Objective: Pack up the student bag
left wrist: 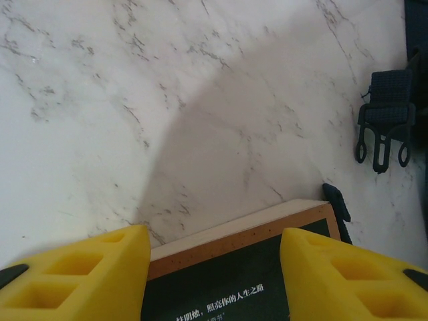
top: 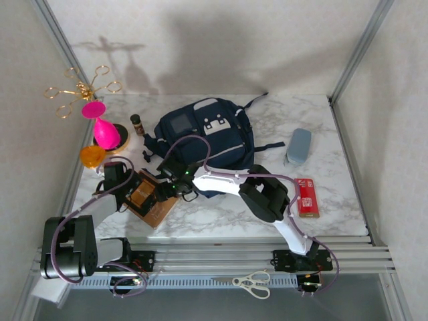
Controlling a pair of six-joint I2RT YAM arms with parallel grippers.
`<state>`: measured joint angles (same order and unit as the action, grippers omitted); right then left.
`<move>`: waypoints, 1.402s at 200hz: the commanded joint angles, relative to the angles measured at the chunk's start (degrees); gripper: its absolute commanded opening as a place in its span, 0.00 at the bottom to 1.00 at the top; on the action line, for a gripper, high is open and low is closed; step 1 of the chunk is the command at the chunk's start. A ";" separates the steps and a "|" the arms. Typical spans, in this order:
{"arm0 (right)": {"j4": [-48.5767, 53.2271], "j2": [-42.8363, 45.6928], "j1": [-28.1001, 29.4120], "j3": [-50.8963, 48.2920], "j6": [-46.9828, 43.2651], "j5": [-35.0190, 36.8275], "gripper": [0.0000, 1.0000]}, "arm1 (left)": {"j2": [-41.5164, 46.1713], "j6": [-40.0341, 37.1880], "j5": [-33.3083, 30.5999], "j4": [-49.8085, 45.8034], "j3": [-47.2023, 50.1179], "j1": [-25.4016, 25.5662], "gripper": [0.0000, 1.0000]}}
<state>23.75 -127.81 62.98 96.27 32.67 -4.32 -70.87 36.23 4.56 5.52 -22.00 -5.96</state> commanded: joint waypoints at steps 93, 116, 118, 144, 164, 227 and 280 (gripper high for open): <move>-2.42 0.54 -1.55 0.61 -3.41 -13.04 0.25 | -1.35 2.84 2.91 -5.17 2.84 1.83 0.52; -3.94 0.28 -2.07 -0.28 -2.74 -15.57 0.16 | -1.47 2.88 2.62 -5.26 2.93 1.83 0.52; -4.07 0.27 -2.07 -0.33 -2.71 -15.77 0.16 | -1.42 2.95 2.64 -5.28 2.99 1.83 0.52; -3.87 0.01 -2.33 -0.34 -2.60 -16.65 0.10 | -1.05 3.40 2.40 -5.08 3.18 1.83 0.52; -4.23 1.93 -2.42 -0.86 -2.40 -16.27 0.02 | -0.63 3.41 2.56 -5.44 2.90 1.83 0.53; -10.91 13.42 -3.26 -6.75 1.39 -19.99 0.00 | 12.07 2.62 2.35 -19.11 -9.11 1.06 0.79; -22.78 27.88 -7.45 -15.03 10.74 -25.88 0.00 | 16.76 4.08 4.03 -30.76 -26.87 0.68 0.93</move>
<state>10.87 -107.31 57.80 82.70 38.09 -25.91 -54.78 39.22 6.55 -17.17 -41.82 -4.97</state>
